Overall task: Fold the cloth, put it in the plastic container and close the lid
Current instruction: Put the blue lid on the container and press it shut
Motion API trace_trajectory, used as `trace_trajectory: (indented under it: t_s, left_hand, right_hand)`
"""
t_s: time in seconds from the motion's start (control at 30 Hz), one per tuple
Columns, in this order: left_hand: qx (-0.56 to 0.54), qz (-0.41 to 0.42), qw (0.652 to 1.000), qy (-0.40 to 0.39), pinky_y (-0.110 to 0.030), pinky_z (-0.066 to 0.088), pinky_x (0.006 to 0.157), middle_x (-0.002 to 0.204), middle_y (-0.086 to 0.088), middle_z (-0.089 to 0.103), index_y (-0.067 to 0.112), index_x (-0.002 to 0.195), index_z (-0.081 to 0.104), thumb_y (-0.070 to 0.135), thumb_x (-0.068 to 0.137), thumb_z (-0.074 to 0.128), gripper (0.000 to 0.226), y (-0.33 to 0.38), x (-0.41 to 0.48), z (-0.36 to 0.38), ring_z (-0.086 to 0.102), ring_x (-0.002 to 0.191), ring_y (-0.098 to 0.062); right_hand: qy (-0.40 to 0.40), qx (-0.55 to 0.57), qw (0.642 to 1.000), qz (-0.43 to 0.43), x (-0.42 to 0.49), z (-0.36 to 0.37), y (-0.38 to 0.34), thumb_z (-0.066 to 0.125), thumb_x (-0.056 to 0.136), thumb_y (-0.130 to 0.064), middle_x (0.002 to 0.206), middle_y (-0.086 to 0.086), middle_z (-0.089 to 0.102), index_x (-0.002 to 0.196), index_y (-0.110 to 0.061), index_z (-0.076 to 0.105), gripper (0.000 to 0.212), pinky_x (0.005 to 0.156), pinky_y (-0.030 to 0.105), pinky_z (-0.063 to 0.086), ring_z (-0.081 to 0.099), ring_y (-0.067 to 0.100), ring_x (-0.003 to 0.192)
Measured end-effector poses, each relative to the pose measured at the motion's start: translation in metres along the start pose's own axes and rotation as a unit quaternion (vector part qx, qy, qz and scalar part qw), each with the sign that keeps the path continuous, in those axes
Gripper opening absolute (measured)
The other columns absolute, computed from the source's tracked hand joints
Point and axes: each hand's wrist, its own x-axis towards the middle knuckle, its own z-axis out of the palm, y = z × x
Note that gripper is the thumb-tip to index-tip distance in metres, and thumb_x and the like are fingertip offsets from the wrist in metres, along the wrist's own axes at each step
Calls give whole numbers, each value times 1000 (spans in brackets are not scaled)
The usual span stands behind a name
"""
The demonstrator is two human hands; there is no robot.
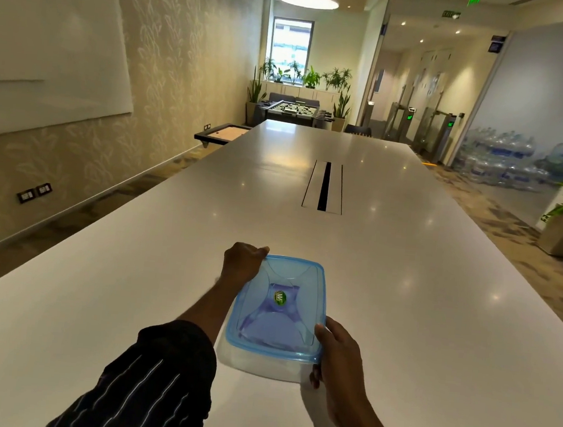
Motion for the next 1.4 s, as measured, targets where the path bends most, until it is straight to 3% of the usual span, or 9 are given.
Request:
trace_trajectory:
  t_s: [0.33,0.4,0.47,0.57,0.67,0.87,0.97,1.13,1.4]
  left_hand:
    - [5,9,1000,16,-32,30,60,51,-9,44,12,43,39,38,86,61,55,0,-2,3,48,62,-28]
    - [-9,15,1000,16,-30,34,63,64,-13,57,10,53,56,37,86,62,44,0,-3,3,54,69,-27]
    - [-18,26,999,21,-28,38,68,77,-10,65,7,71,68,36,86,63,33,1,-3,4,58,79,-27]
    - [6,39,999,33,-31,32,58,51,-6,47,12,47,44,35,86,61,49,-2,-3,5,49,61,-28]
    - [30,33,998,32,-32,29,51,45,-4,37,13,42,33,38,87,59,58,-2,-3,4,43,52,-25]
    - [-24,-28,999,-2,-31,36,65,57,-7,52,11,49,47,54,90,46,60,-1,4,0,52,67,-28]
    - [-30,-48,998,-8,-31,43,65,59,-8,55,10,52,51,58,88,47,60,-6,5,-3,55,67,-29]
    - [-45,-50,998,0,-33,44,65,56,-5,55,10,53,54,47,84,60,49,-8,4,-1,56,66,-28]
    - [-23,-27,999,26,-30,33,60,48,-3,52,12,41,50,43,84,62,55,-7,4,1,52,59,-26]
  right_hand:
    - [-4,-21,1000,-9,0,-2,1,49,95,-22,74,7,71,100,-25,67,20,37,28,38,46,17,40]
    - [-12,-50,999,7,3,-6,0,49,95,-28,75,8,70,98,-24,66,18,39,27,40,49,16,40]
    - [-5,-93,996,17,11,-12,-6,48,94,-41,66,6,65,83,-20,64,29,39,26,41,51,15,40]
    - [44,-139,989,24,38,-17,-21,44,91,-56,65,5,59,71,-15,54,47,37,23,40,53,19,49]
    - [61,-138,988,16,78,-12,-38,43,92,-51,69,8,58,72,-9,53,48,43,26,42,53,23,54]
    - [22,-99,994,50,131,5,-43,47,92,-46,62,9,54,71,-10,57,43,45,23,33,46,21,47]
    - [29,-106,993,40,141,10,-38,53,88,-47,58,7,58,63,-14,57,42,45,25,39,54,23,51]
    - [57,-141,988,6,145,14,-31,57,88,-39,56,5,59,62,-9,64,40,36,18,34,52,19,49]
    - [70,-155,985,-31,144,17,-28,55,90,-32,59,10,55,65,5,61,46,53,29,34,47,21,56]
